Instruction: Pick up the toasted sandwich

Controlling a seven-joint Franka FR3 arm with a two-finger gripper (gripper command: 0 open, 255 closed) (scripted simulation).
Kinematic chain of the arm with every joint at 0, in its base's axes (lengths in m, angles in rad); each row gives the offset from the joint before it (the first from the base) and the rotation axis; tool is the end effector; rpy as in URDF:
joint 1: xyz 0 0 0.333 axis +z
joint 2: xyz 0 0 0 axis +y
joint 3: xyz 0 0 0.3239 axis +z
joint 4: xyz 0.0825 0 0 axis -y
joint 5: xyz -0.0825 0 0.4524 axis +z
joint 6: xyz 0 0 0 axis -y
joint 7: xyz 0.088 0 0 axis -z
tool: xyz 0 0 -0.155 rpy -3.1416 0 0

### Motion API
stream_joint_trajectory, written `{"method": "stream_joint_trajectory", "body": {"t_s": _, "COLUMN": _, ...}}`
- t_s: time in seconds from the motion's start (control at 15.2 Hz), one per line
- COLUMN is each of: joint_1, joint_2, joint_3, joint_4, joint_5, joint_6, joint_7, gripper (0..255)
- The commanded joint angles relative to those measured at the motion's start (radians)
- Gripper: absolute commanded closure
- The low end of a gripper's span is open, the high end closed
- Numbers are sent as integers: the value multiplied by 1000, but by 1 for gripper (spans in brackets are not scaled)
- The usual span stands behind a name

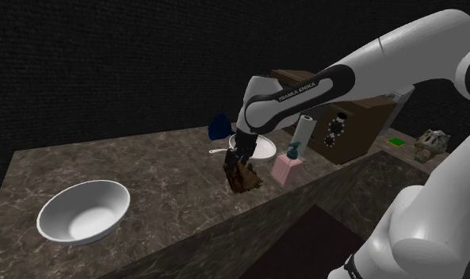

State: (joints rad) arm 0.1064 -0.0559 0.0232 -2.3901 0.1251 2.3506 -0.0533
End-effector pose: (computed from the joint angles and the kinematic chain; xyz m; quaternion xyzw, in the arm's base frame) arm 0.5337 0.0755 0.2545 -0.9979 -0.0477 -0.0065 0.0444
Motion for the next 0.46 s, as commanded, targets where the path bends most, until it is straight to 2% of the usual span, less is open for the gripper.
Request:
{"method": "stream_joint_trajectory", "body": {"t_s": 0.0, "joint_1": 0, "joint_2": -20, "joint_3": 0, "joint_4": 8, "joint_5": -3, "joint_6": -28, "joint_7": 4, "gripper": 255}}
{"method": "stream_joint_trajectory", "body": {"t_s": 0.4, "joint_1": -1, "joint_2": -53, "joint_3": -1, "joint_4": 33, "joint_5": -8, "joint_6": -86, "joint_7": 11, "gripper": 255}}
